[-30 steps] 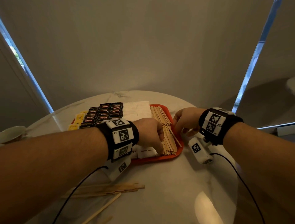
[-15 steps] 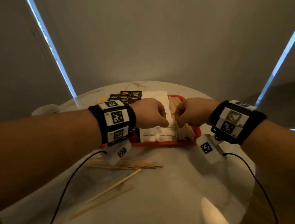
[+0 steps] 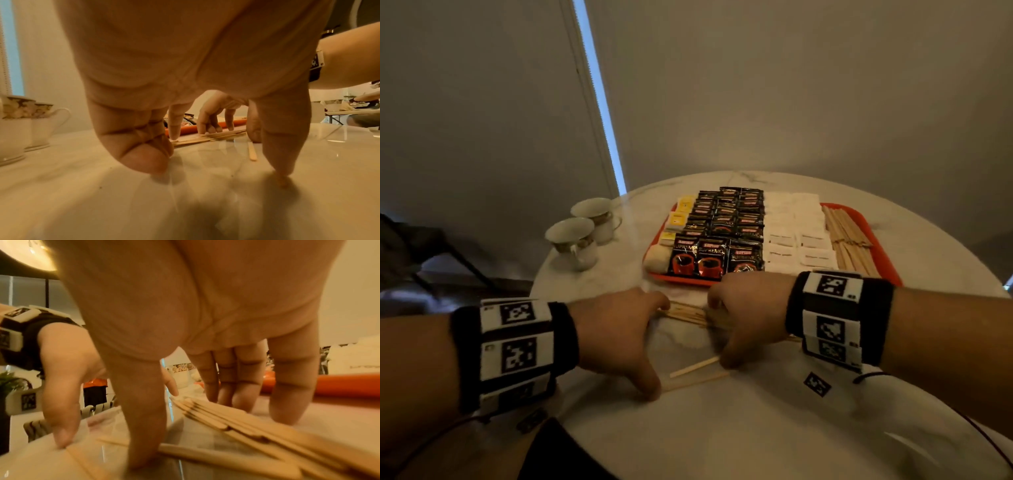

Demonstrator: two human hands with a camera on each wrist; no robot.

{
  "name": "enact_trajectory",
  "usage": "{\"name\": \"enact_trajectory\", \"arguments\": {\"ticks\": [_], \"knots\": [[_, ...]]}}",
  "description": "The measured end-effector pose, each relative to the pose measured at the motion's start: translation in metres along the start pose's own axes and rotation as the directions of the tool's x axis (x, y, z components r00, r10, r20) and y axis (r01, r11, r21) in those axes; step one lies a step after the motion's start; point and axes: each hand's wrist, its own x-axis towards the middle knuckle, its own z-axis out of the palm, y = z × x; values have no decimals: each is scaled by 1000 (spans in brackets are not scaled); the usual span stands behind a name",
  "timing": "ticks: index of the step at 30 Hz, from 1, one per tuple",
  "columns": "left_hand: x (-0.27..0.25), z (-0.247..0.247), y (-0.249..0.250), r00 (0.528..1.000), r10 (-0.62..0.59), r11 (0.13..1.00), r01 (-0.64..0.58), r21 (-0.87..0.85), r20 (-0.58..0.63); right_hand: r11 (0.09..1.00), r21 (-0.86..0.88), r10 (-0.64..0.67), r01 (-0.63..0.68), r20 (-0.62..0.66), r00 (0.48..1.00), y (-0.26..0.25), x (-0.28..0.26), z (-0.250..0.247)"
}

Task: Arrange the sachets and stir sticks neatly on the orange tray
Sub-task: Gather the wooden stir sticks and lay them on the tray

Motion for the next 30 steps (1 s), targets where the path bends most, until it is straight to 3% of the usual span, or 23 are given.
{"name": "enact_trajectory", "arguments": {"ticks": [6,10,14,19,24,30], "knots": [[15,3,-5,997,-39,998,36,-53,-61,998,26,-57,57,10,998,-16,10,-2],[30,4,-11,988,5,1000,-8,-21,-154,999,39,-26,25,7,1000,-22,18,0],[41,6,-18,986,34,999,-38,-22,-161,996,91,-9,14,-55,998,-26,22,0],[46,6,-27,987,52,998,-57,-30,-152,1000,25,-16,16,-16,1000,-34,23,5],[46,2,-36,990,74,986,-91,-140,-122,997,77,5,-3,-16,1000,-39,36,6],[42,0,-52,983,36,954,-88,-286,-180,994,112,16,-8,-73,997,-35,45,5]]}}
